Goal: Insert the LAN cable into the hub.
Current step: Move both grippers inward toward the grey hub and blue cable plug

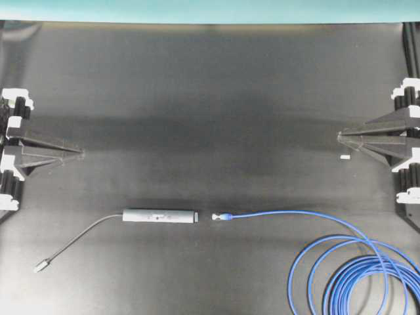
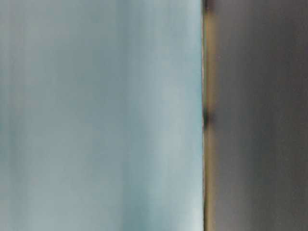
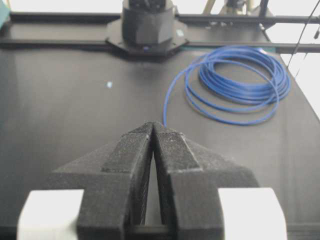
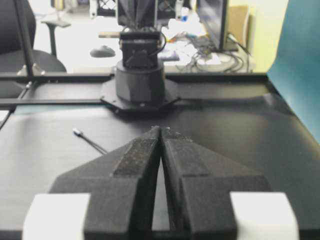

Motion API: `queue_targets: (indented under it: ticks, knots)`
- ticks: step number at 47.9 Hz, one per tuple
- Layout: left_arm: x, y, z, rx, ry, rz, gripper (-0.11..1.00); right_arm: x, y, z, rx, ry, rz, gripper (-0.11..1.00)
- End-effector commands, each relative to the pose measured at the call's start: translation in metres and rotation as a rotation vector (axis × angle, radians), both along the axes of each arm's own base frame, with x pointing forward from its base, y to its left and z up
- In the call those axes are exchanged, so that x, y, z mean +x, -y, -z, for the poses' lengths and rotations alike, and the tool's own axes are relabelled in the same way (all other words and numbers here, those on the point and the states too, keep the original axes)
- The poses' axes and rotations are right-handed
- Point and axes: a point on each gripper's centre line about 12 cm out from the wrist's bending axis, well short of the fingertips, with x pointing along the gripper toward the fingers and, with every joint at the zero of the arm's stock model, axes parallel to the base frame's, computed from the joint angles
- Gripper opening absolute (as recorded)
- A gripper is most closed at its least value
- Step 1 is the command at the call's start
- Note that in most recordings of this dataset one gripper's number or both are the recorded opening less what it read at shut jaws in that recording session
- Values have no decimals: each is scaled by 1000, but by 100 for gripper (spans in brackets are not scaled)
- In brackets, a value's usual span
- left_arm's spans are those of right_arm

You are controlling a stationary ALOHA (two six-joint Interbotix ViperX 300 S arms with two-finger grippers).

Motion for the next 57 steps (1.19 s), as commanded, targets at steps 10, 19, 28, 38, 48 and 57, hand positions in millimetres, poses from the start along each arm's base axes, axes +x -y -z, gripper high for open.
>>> queue_targets:
  ticks: [10,19,28,38,48,57]
  knots:
    - [22,16,-1,-36,-216,69,0,17,-9,18,88,-216,-35,0]
    - [39,23,14,-18,-434,86,0,34,-18,35,146,-431,-57,0]
    - [57,27,32,-8,-589,86,0,51,-31,50,148,-594,-81,0]
    - [71,33,45,-7,-609,102,0,71,-39,61,136,-663,-95,0]
    - [82,38,73,-37,-616,110,1,85,-40,70,112,-702,-89,0]
    - [83,38,100,-94,-540,111,40,89,-41,72,119,-681,-91,0]
